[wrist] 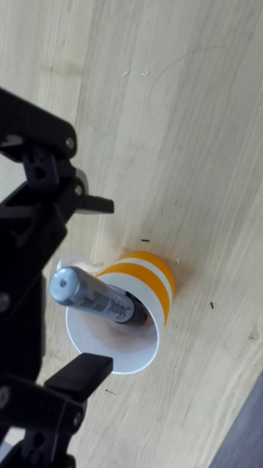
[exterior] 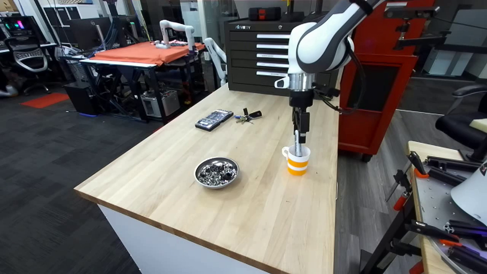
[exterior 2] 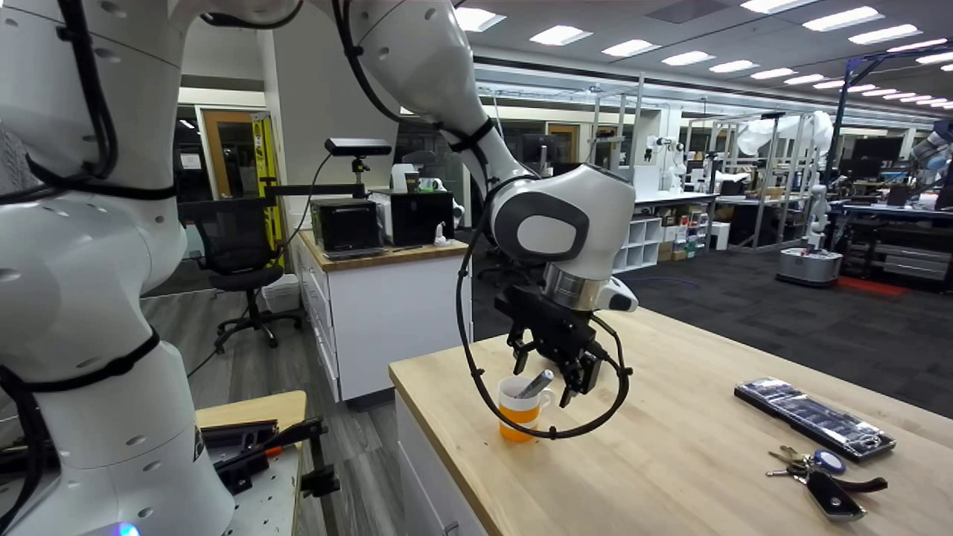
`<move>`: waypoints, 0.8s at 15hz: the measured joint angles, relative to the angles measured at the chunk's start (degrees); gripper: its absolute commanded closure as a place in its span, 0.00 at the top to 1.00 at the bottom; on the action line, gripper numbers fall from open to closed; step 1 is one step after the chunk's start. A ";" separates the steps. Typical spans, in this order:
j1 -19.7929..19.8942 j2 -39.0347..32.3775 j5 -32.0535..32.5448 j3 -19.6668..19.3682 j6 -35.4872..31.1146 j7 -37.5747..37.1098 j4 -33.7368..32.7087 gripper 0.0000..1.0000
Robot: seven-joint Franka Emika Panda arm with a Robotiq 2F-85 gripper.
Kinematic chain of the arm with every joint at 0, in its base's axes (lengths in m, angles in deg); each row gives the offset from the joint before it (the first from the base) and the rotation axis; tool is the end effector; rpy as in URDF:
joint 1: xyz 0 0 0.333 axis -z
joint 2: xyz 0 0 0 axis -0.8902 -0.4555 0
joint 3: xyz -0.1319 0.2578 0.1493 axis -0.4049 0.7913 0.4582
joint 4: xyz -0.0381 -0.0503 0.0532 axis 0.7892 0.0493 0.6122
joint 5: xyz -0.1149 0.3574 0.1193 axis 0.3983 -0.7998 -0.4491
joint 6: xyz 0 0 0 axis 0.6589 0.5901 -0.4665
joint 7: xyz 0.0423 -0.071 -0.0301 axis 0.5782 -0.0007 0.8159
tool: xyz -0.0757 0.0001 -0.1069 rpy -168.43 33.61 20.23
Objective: Put the black marker on the table
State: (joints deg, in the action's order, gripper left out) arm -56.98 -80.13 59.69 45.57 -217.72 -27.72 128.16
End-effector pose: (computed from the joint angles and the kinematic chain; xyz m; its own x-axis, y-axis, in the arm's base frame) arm 0.5318 -0.0280 0.2095 0.8871 0.4611 -0.0205 0.4436 -0.8642 -0.2373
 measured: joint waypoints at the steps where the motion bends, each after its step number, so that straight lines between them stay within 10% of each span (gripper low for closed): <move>1: 0.10 -0.04 -0.26 0.08 0.00 0.17 -0.09 0.60; 8: 0.43 -0.04 -0.56 0.52 0.00 0.89 -0.81 0.14; 12: 0.44 0.14 -1.47 0.88 0.73 0.98 -1.59 0.07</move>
State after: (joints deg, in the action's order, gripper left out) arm -56.54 -79.99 58.22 46.44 -216.99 -26.74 126.57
